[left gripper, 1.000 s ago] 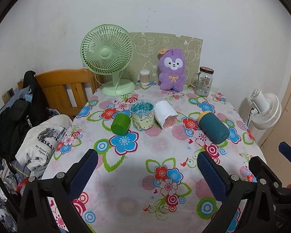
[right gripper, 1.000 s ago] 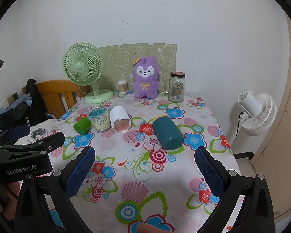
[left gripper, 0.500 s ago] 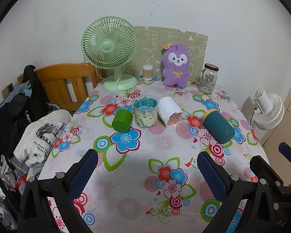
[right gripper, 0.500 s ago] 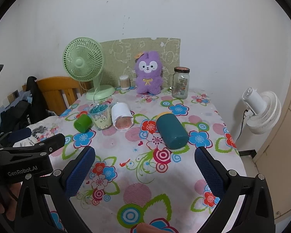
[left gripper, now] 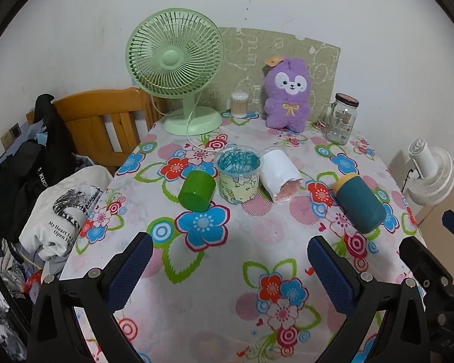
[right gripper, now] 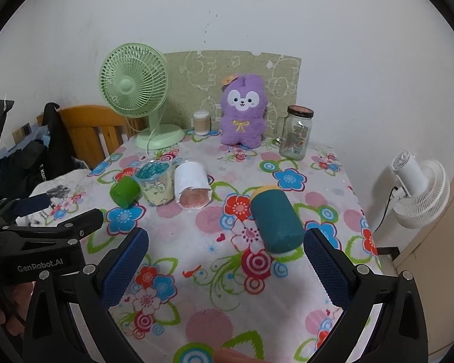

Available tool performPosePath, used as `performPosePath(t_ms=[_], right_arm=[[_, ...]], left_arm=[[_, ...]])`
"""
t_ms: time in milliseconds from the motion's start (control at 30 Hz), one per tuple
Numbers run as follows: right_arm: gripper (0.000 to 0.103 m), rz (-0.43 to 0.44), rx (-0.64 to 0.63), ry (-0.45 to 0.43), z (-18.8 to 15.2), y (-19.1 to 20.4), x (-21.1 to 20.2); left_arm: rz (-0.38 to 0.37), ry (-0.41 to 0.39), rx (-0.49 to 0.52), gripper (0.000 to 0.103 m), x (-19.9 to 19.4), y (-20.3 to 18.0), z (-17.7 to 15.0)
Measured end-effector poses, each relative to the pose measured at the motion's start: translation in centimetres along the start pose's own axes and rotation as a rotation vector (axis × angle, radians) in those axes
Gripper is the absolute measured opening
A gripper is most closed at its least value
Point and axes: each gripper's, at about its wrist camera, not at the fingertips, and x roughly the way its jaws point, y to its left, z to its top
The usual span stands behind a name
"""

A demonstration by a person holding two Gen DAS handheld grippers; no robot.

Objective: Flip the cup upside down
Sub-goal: 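Move the right tool toward the white paper cup lying on its side, then close the right tool around the white paper cup's body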

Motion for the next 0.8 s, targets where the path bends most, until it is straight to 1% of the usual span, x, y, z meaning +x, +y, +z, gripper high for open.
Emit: performPosePath(t_ms=[133, 267, 367, 500, 600, 667, 800], right_arm=[[0.103, 0.010, -0.007, 0.027, 1.1, -0.6, 2.1], [0.103, 0.055, 0.003, 0.074, 2.4, -1.3, 5.4], [0.103, 0.028, -0.054, 0.094, 3.2, -1.1, 8.2], [0.103, 0.044, -0.097, 0.138, 3.9, -0.8, 11.3], [0.103, 0.090, -0.105, 0.174, 4.6, -0.7, 13.4], [0.103, 0.130, -0.102, 0.200, 5.1, -0.6, 14.8], [0.103, 0.178, -0.124, 0.247, 5.9, 0.0, 17.2]], left_arm=[[-0.004, 0.017, 0.015, 0.103, 1.8, -0.4, 1.0], [-0.005, 0.038, 0.015, 0.103, 3.9, -0.5, 2.2], [0.002, 0.056, 0.017, 0.103, 5.7, -0.3, 2.9], [0.014, 0.085, 0.016, 0.103, 8.0, -0.2, 3.8], [0.034, 0.098, 0.012, 0.103, 9.6, 0.0, 4.5], [0.033, 0.109, 0.006, 0.103, 10.5, 0.2, 4.8], [0.054, 0.140, -0.005, 0.103, 12.4, 0.7, 5.4]])
